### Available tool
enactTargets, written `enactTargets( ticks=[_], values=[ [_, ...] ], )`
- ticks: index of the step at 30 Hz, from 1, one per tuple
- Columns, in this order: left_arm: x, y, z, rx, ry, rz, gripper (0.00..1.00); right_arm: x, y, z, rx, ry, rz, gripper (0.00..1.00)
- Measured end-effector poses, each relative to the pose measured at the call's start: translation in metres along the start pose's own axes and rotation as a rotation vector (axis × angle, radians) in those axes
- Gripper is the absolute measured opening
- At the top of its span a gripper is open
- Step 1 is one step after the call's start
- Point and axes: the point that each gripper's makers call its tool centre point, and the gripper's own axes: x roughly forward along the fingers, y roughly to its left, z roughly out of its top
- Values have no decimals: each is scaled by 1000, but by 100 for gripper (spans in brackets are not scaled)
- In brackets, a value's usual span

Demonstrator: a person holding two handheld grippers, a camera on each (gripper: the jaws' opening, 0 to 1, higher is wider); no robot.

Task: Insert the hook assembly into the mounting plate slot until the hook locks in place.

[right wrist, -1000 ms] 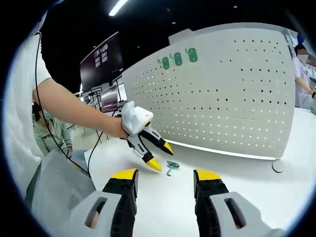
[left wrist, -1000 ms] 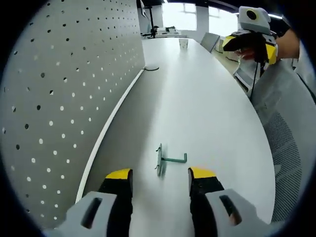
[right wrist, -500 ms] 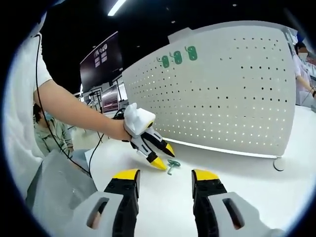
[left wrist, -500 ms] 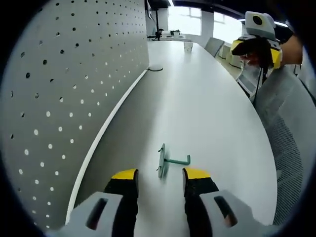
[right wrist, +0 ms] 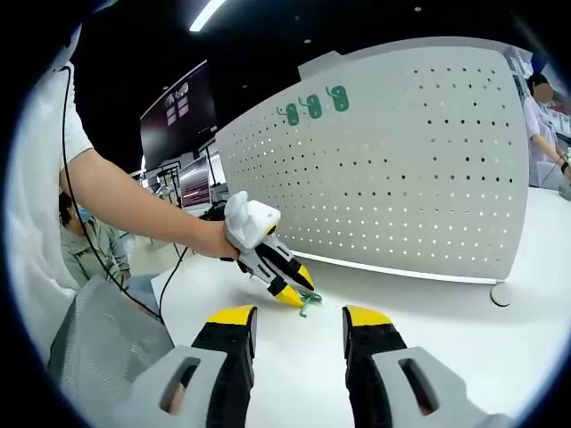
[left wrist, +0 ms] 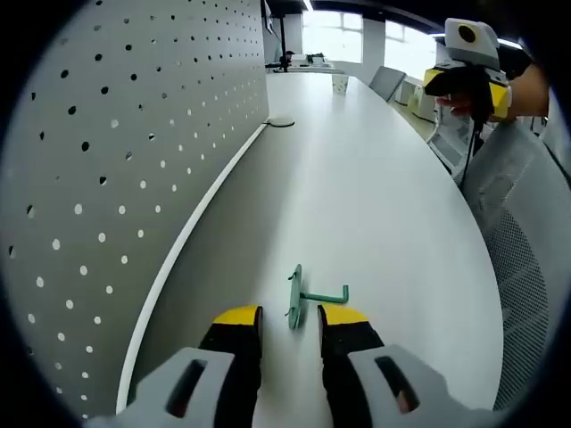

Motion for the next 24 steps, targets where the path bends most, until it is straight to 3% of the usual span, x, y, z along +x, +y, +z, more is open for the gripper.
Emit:
enactTargets(
  ticks=[18,21,24],
  values=[
    [-1,0,2,-45,-24,33,15,-2,-3,2,4,-6,-11,37],
    [-1,1,0,-29,-27,46,8,-2,-5,0,1,0,-14,37],
    [-1,1,0,-49,-40,58,6,-2,-5,0,0,-1,-12,37]
  ],
)
